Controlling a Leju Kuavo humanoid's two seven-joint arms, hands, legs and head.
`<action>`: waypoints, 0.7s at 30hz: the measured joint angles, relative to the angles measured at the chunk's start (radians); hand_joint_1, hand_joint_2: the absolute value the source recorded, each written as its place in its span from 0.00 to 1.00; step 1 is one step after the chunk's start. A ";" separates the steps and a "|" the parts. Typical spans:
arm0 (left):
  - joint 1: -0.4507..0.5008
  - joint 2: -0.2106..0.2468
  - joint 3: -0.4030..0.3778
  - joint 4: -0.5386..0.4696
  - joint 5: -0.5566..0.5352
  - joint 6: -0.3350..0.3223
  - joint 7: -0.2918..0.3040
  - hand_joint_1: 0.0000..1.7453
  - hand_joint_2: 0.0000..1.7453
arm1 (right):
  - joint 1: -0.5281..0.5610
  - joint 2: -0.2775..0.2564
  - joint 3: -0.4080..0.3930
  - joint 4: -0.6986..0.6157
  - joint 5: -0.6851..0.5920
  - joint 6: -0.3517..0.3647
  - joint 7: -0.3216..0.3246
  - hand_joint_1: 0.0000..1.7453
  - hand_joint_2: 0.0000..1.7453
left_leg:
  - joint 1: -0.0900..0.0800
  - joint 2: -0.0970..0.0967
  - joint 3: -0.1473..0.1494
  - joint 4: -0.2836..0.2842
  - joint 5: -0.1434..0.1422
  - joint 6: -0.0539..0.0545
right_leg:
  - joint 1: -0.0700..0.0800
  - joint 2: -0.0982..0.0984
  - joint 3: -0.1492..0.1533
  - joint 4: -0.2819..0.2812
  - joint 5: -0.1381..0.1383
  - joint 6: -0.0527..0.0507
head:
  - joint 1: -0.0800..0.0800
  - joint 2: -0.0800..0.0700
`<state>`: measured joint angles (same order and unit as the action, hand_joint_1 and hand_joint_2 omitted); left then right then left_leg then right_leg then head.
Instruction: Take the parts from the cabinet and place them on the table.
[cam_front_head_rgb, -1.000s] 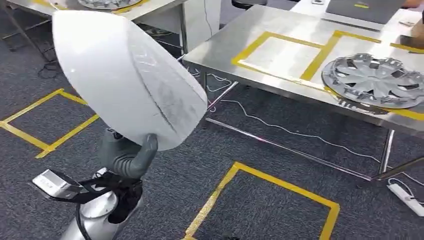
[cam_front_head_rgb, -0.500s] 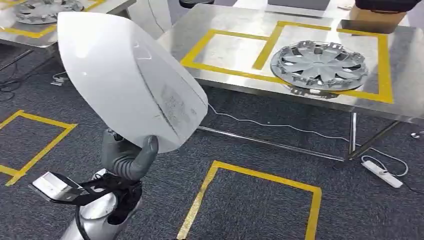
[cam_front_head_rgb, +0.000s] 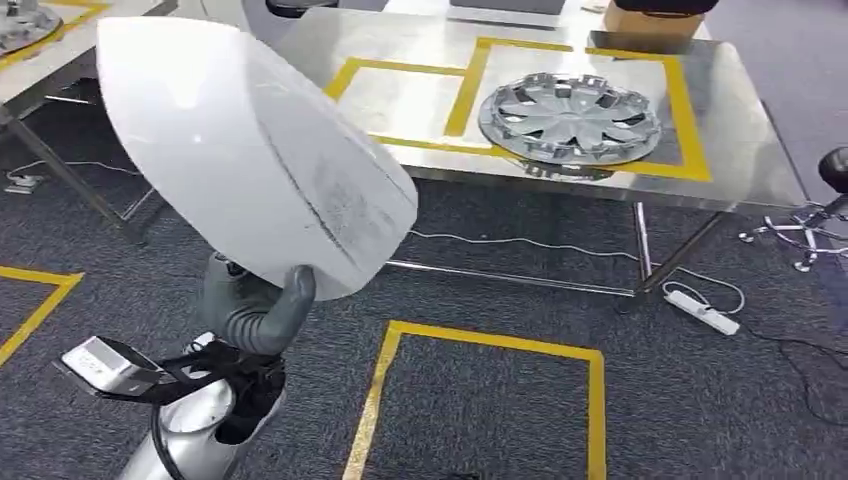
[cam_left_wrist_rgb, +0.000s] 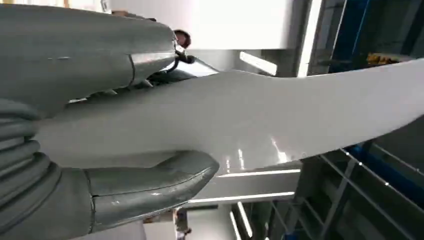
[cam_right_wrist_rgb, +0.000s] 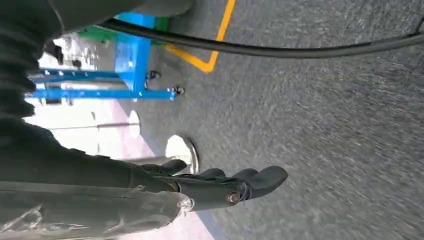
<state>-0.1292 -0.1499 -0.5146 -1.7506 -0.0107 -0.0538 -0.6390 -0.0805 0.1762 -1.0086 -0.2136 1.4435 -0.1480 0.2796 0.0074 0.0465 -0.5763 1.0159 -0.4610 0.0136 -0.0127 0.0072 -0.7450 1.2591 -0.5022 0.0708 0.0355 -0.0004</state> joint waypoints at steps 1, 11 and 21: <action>0.000 0.000 0.000 0.000 0.000 0.000 0.000 1.00 1.00 | 0.000 0.000 0.001 0.000 0.005 0.008 0.000 0.00 1.00 | 0.000 0.007 0.004 0.000 -0.003 -0.003 | 0.000 -0.008 0.045 -0.080 0.040 -0.001 | 0.000 0.000; -0.011 0.000 -0.001 0.001 0.000 -0.010 0.000 1.00 1.00 | -0.001 0.000 0.026 0.000 0.021 0.058 -0.005 0.00 1.00 | -0.001 -0.032 -0.072 0.165 -0.103 -0.051 | 0.000 -0.006 0.124 -0.227 0.075 -0.049 | -0.010 0.000; -0.007 0.000 -0.001 0.002 0.001 -0.003 0.008 1.00 1.00 | 0.005 0.000 0.133 0.000 0.109 -0.019 0.065 0.00 1.00 | 0.002 -0.049 -0.026 0.008 0.013 -0.032 | 0.004 0.031 0.124 -0.228 0.073 -0.022 | -0.013 0.000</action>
<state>-0.1358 -0.1503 -0.5154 -1.7487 -0.0095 -0.0572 -0.6309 -0.0750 0.1762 -0.8754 -0.2136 1.5526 -0.1667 0.3446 0.0089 -0.0027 -0.6023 1.0237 -0.4480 -0.0186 -0.0088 0.0384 -0.6208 1.0311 -0.4287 0.0488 0.0221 -0.0004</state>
